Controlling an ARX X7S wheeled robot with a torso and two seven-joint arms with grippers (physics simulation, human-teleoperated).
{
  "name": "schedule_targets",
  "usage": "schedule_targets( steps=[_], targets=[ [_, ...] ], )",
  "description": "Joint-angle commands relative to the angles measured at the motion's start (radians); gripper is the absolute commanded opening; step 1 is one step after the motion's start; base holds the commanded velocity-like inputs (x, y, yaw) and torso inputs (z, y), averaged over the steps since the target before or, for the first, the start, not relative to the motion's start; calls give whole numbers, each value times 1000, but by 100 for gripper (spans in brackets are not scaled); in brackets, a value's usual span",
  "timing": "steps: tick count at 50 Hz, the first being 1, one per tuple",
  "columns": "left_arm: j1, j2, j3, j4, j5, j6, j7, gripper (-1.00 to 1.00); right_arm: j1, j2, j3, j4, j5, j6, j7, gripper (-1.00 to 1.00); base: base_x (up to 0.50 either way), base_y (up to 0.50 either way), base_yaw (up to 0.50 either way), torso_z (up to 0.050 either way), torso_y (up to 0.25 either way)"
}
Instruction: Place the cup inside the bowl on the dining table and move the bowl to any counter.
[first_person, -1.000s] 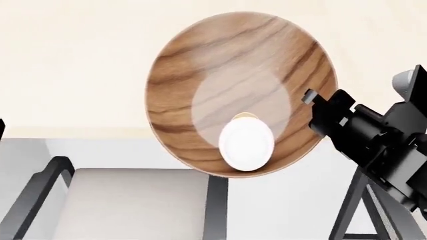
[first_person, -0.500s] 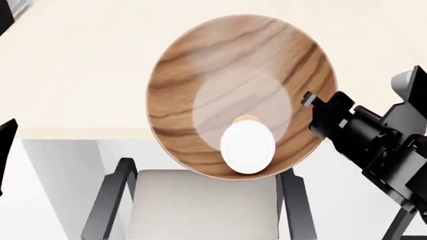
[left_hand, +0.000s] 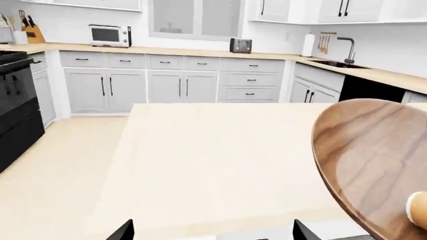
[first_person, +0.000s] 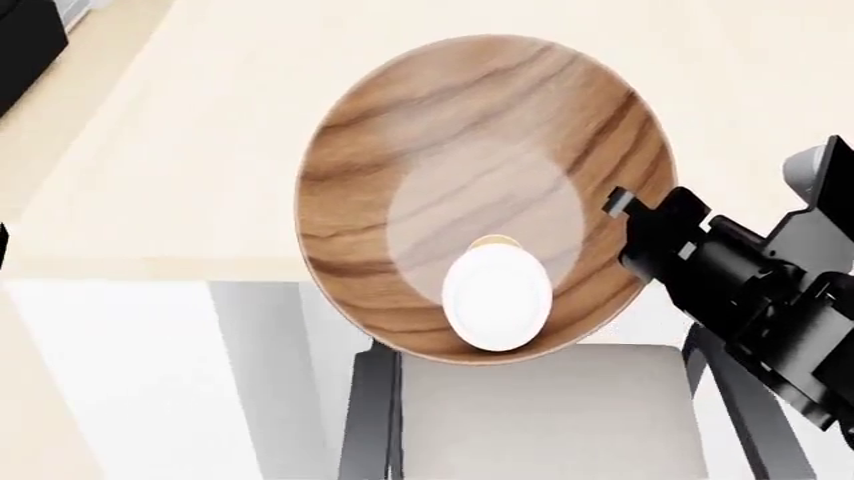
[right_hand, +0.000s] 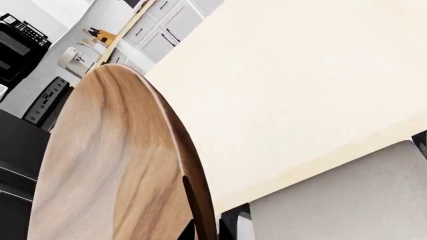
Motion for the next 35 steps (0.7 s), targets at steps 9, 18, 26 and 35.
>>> schedule_targets(
  steps=[9,18,26,35],
  targets=[
    [19,-5,-20,-20,92,78,-56,100,0,8,27,-8,-28,-7,5,-100,8,500,0,0,1],
    [9,-11,-15,-9,78,72,-57,100,-3,6,35,-5,-31,-6,8,-100,8,500,0,0,0],
    [-15,16,44,19,62,65,-59,100,-7,2,47,-1,-38,-30,11,-100,72,499,0,1,0],
    [-3,9,25,13,54,71,-58,100,-14,-4,54,9,-39,-24,12,-100,218,497,0,0,1]
  ],
)
